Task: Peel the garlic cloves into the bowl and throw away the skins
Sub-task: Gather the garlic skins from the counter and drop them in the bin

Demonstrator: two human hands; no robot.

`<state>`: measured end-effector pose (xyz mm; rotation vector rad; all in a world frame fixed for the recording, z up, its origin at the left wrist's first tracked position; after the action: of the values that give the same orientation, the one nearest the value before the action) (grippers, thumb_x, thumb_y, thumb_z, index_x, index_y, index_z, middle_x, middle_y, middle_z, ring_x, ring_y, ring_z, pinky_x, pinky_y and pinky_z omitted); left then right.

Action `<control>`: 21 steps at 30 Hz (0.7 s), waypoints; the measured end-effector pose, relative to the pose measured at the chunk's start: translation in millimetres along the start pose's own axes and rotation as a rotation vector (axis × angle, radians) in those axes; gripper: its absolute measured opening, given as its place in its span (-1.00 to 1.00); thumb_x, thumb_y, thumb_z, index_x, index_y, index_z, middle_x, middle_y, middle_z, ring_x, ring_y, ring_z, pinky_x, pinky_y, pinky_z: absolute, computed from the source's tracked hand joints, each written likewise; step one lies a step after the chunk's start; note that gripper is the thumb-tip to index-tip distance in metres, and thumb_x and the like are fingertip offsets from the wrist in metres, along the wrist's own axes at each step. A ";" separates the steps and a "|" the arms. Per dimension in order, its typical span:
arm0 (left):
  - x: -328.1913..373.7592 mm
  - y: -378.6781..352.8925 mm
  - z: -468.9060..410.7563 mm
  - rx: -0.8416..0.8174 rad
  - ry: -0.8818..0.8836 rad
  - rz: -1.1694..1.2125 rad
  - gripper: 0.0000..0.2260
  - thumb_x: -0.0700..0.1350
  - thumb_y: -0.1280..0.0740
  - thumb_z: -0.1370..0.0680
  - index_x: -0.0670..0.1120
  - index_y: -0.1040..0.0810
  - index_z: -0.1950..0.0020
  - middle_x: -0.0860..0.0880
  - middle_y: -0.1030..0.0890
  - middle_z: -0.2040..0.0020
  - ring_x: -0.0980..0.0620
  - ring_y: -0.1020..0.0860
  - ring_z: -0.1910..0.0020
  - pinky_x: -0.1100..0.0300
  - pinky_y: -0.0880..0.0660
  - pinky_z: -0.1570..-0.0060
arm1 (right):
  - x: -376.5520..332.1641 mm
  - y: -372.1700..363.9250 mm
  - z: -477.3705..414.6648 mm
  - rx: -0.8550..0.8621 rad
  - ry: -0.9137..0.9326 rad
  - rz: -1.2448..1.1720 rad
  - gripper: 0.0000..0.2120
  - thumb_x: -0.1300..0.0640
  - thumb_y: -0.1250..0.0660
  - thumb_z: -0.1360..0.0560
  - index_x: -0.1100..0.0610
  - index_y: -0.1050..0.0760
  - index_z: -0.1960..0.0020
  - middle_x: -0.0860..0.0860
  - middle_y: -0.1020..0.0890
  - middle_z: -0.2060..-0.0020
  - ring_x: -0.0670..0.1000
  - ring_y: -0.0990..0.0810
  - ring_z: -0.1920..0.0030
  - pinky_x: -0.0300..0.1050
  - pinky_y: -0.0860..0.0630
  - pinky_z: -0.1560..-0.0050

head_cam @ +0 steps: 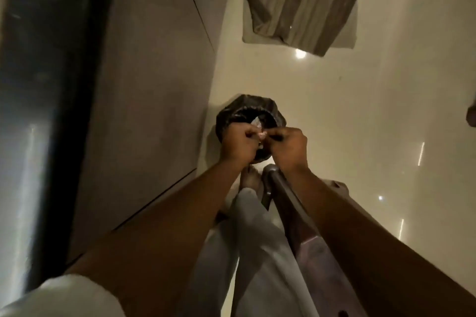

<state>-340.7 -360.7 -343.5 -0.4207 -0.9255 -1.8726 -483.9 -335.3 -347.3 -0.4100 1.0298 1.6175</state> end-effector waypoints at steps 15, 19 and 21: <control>-121.7 -58.1 -107.9 0.095 0.278 0.074 -0.88 -0.25 -0.40 -0.64 -0.12 -0.74 0.02 -0.15 -0.75 0.11 -0.16 -0.75 0.14 -0.03 -0.73 0.05 | 100.7 -73.3 -94.8 -0.003 -0.049 0.158 -0.89 0.28 -0.43 -0.55 0.14 -0.72 0.03 -0.01 -0.70 0.22 -0.02 -0.69 0.21 -0.19 -0.63 0.11; -120.2 -62.0 -115.9 0.113 0.373 0.087 -0.72 -0.15 -0.32 -0.68 -0.06 -0.62 0.24 -0.19 -0.73 0.12 -0.23 -0.74 0.11 -0.17 -0.71 0.01 | 103.8 -74.8 -100.5 0.014 -0.069 0.134 -0.97 0.18 -0.51 -0.56 0.08 -0.69 0.06 -0.02 -0.69 0.22 -0.04 -0.69 0.21 -0.26 -0.58 0.15; -114.2 -61.2 -119.1 0.126 0.357 0.042 -0.75 -0.13 -0.35 -0.66 -0.09 -0.67 0.20 -0.19 -0.73 0.11 -0.24 -0.73 0.10 -0.17 -0.71 0.02 | 100.0 -75.3 -100.4 -0.004 -0.046 0.133 -0.93 0.15 -0.47 -0.60 0.12 -0.73 -0.02 -0.04 -0.69 0.19 -0.06 -0.67 0.19 -0.36 -0.48 0.17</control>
<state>-328.2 -365.4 -519.0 -0.0254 -0.7789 -1.7654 -471.9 -353.7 -506.2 -0.3104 1.0372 1.7400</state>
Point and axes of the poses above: each hand's wrist, its own z-axis away from the middle knuckle, its own y-axis out of the back of the hand, x = y × z, the point moved 5 cm from there along -z, towards the middle knuckle
